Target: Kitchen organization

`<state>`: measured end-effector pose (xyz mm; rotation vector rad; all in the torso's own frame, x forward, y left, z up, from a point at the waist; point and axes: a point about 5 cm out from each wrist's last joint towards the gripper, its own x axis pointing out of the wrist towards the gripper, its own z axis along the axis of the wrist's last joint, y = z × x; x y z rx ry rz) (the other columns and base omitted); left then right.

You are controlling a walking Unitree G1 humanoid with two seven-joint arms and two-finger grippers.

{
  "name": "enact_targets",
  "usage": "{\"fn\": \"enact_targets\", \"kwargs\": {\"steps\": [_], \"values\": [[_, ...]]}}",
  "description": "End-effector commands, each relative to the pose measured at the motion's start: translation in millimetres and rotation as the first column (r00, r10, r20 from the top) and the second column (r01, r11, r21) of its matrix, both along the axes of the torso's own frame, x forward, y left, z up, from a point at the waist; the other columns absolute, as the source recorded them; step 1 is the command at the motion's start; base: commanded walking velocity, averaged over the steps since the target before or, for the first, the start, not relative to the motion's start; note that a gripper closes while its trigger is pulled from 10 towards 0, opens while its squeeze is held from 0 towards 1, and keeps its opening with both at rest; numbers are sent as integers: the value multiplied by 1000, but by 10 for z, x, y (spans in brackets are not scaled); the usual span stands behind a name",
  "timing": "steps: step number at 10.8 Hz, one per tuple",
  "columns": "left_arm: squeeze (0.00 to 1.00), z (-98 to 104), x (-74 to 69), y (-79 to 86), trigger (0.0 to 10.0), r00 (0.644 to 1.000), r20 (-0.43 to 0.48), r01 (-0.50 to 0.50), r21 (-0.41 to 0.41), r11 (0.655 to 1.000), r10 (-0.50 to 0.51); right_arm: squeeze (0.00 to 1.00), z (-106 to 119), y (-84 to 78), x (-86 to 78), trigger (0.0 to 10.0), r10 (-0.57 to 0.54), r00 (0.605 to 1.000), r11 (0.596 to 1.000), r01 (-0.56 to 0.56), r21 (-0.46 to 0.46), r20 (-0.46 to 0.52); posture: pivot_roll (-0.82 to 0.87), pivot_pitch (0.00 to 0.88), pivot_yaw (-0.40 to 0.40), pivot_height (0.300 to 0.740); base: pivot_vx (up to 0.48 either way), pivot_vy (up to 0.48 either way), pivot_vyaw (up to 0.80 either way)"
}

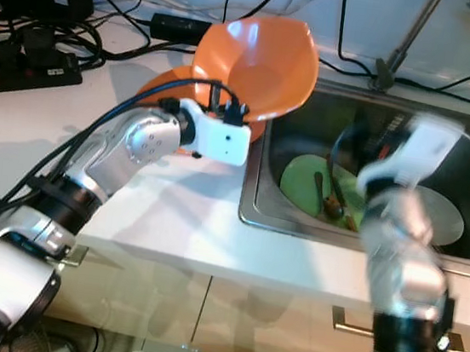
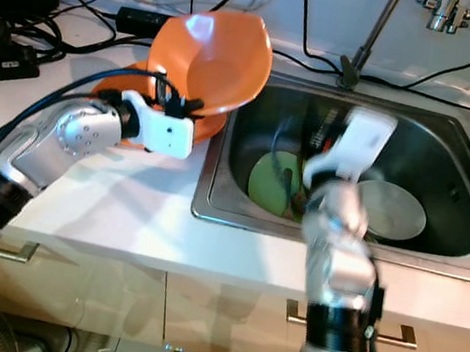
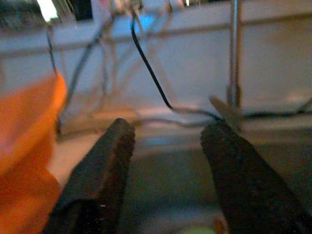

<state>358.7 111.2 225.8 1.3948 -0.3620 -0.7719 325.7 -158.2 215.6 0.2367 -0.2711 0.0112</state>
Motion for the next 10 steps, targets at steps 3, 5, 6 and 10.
{"fn": "enact_targets", "kwargs": {"steps": [3, 5, 6, 10], "values": [[0, 115, -17, -12, 10000, 999, 50, 9, 18, 1000, -10, 1000, 198, -111, -1, 10000, 29, 999, 985, -34, 171, 32, -27, 55, -83, 740, 0, 0, 0], [0, 116, -14, -13, 10000, 999, 52, 8, 26, 1000, -9, 1000, 216, -118, 4, 10000, 79, 997, 959, -82, 273, 22, -27, 54, -84, 740, 0, 0, 0], [0, 110, -23, -25, 10000, 999, 52, 15, 34, 999, -17, 1000, 216, -72, 1, 10000, 147, 989, 936, -145, 321, 18, -28, 50, -85, 740, 0, 0, 0], [0, 66, -102, -157, 10000, 994, 38, 95, 58, 994, -98, 0, 89, 117, -5, 10000, 299, 950, 916, -260, 306, -88, -24, 43, -91, 740, 0, 0, 0]]}}
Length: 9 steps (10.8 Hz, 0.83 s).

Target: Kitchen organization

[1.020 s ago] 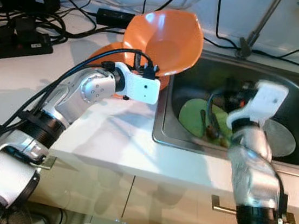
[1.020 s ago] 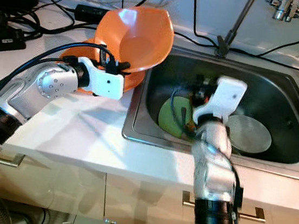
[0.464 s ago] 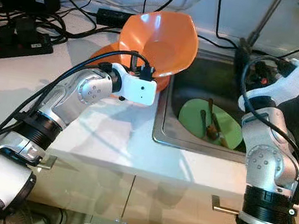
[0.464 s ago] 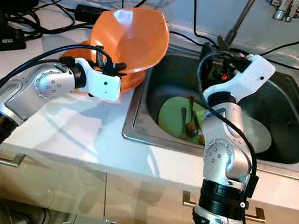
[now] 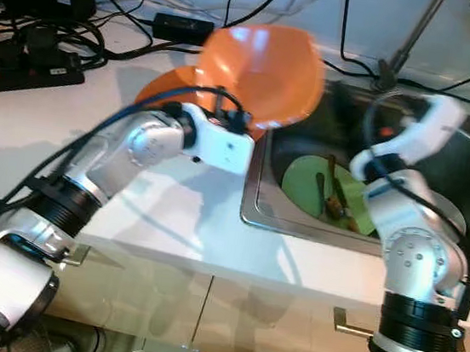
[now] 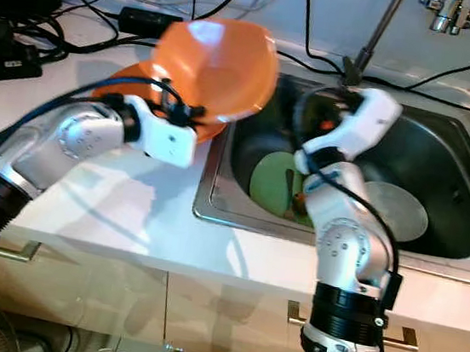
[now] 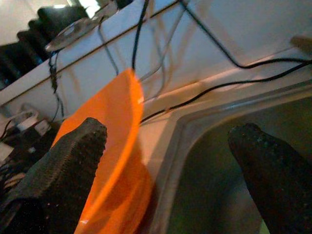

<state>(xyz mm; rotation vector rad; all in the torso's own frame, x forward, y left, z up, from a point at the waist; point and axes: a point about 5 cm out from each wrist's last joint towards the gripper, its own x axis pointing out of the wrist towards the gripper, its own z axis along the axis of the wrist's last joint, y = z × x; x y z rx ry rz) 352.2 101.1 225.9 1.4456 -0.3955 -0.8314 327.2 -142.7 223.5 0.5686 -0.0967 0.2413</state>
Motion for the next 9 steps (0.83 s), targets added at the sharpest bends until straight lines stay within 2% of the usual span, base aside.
{"fn": "enact_targets", "kwargs": {"steps": [1, 3, 9], "values": [[0, 65, -48, -70, 10000, 999, 31, 42, 0, 999, -42, 0, 12, -31, -22, 10000, 6, 1000, 1000, -6, 2, 1, -24, 42, -92, 740, 0, 0, 0], [0, 66, -81, -127, 10000, 997, 37, 73, -8, 997, -73, 0, -12, -8, -15, 10000, 17, 1000, 1000, -17, 0, -20, -23, 39, -93, 740, 0, 0, 0], [0, 83, -165, -153, 10000, 988, 83, 128, -12, 992, -127, 0, -83, 8, 12, 10000, 9, 998, 1000, -9, 10, -62, -16, 47, -97, 740, 0, 0, 0]]}}
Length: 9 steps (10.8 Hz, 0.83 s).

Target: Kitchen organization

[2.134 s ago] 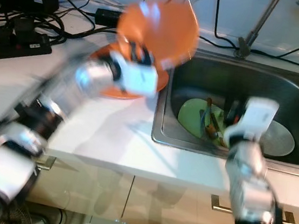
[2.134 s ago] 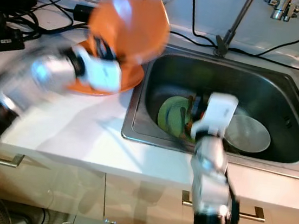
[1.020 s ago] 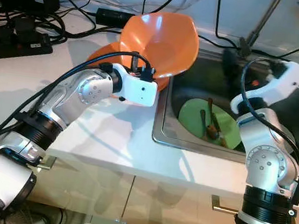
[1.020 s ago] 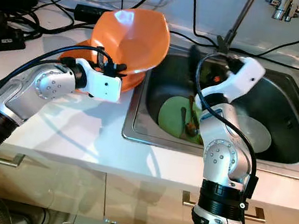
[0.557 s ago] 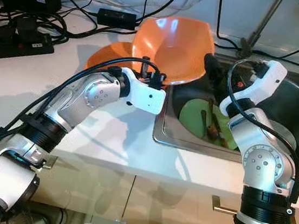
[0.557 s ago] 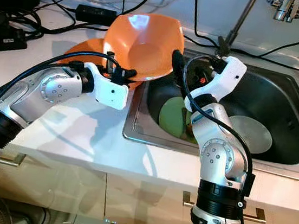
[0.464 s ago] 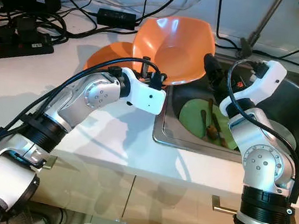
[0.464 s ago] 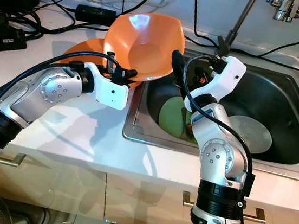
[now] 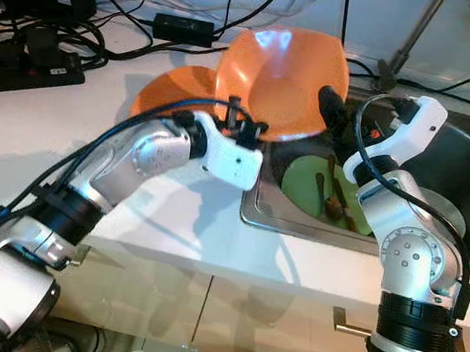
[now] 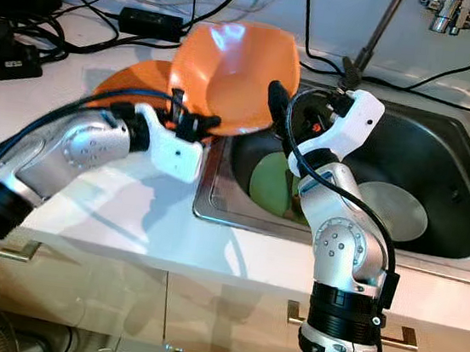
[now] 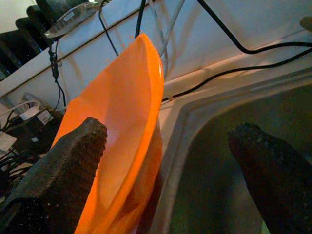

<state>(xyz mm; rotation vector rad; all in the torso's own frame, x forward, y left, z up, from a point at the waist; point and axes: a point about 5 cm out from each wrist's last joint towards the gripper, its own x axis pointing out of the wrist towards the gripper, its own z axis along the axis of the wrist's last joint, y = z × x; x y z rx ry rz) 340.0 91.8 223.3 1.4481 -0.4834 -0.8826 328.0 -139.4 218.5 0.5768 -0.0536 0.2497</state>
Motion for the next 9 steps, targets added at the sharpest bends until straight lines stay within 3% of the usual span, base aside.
{"fn": "enact_targets", "kwargs": {"steps": [1, 2, 3, 9], "values": [[0, 97, -66, -50, 10000, 997, 56, 48, -13, 999, -47, 0, -43, -30, 11, 10000, -17, 999, 1000, 17, 8, -29, -12, 53, -99, 740, 0, 0, 0], [0, 94, -75, -41, 10000, 997, 57, 47, -11, 999, -47, 0, -43, -35, 14, 980, -23, 999, 1000, 24, 11, -29, -11, 57, -100, 740, 0, 0, 0], [0, 91, -76, -37, 10000, 997, 59, 46, -10, 999, -45, 0, -42, -39, 15, 0, -29, 999, 999, 30, 13, -28, -11, 57, -100, 740, 0, 0, 0], [0, 162, -56, -45, 10000, 991, 129, 39, -12, 999, -37, 0, -52, 13, 31, 0, -3, 999, 999, 5, 40, -40, -10, 65, -101, 740, 0, 0, 0]]}}
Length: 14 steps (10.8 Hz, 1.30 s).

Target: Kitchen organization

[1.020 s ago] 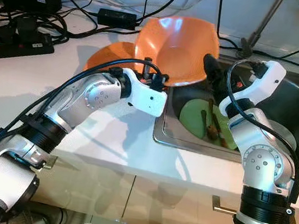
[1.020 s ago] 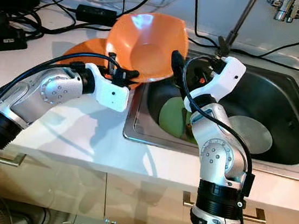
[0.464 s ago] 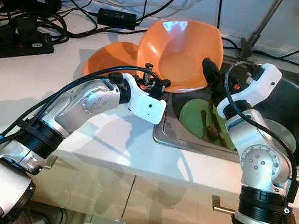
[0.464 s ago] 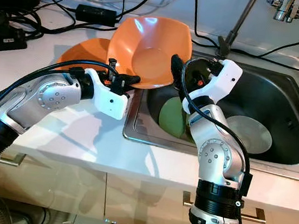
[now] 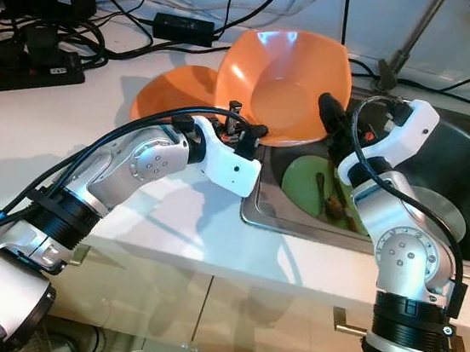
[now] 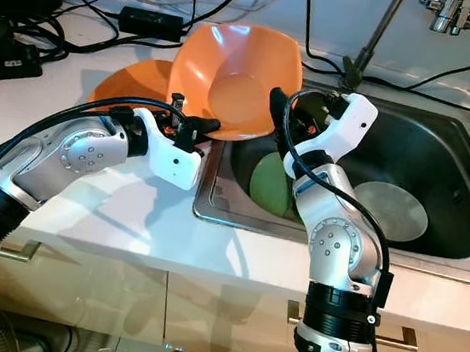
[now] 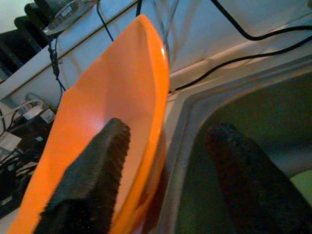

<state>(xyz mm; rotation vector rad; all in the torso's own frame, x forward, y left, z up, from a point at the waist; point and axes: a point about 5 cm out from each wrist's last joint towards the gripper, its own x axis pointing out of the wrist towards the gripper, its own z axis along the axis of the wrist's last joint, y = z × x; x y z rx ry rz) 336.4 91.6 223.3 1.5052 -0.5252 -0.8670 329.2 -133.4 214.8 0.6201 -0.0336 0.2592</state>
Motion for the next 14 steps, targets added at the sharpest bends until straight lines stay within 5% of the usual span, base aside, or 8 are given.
{"fn": "enact_targets", "kwargs": {"steps": [1, 10, 11, 14], "values": [[0, 179, -21, -56, 10000, 996, 89, 31, -50, 998, -26, 0, -22, -37, 15, 0, -15, 1000, 1000, 16, 7, -23, -10, 65, -101, 740, 0, 0, 0], [0, 215, 23, -18, 10000, 990, 143, 9, -54, 998, -1, 0, -33, -48, 19, 0, -22, 999, 1000, 22, 20, -33, -11, 63, -99, 740, 0, 0, 0], [1000, 226, 27, -18, 10000, 989, 146, 7, -63, 998, 2, 0, -34, -53, 19, 0, -23, 999, 999, 24, 22, -35, -11, 63, -99, 740, 0, 0, 0], [1000, 249, 33, -18, 10000, 988, 154, 3, -76, 997, 9, 0, -37, -61, 21, 0, -29, 999, 999, 30, 28, -40, -10, 61, -100, 740, 0, 0, 0]]}}
